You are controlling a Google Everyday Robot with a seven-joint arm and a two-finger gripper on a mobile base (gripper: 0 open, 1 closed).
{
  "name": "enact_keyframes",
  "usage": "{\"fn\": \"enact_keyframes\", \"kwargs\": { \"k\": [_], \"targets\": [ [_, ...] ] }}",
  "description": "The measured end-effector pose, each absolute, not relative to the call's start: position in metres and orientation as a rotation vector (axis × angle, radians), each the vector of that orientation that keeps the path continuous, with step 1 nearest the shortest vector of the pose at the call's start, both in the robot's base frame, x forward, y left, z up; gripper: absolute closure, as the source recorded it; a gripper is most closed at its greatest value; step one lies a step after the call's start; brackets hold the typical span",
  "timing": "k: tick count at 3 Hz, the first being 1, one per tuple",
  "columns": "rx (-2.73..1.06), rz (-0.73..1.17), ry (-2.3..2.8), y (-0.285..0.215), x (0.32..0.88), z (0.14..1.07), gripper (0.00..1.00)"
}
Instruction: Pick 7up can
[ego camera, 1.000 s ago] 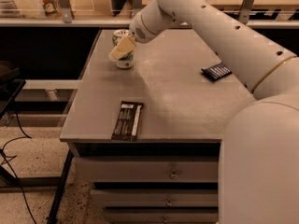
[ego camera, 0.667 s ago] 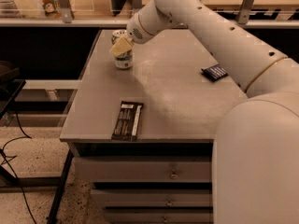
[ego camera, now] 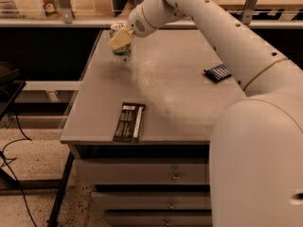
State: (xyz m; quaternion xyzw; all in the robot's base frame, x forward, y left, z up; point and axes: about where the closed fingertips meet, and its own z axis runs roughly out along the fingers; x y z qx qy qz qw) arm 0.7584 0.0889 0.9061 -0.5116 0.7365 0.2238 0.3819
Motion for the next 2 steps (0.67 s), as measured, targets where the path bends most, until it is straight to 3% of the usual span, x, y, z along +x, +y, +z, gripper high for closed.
{"fn": "enact_keyframes", "kwargs": {
  "k": [1,2],
  "targets": [
    [-1.309,0.618,1.783,0.0843,0.7459,0.9483,1.00],
    [-1.310,0.623,1.772,0.0848,0.7450,0.9524,1.00]
  ]
}}
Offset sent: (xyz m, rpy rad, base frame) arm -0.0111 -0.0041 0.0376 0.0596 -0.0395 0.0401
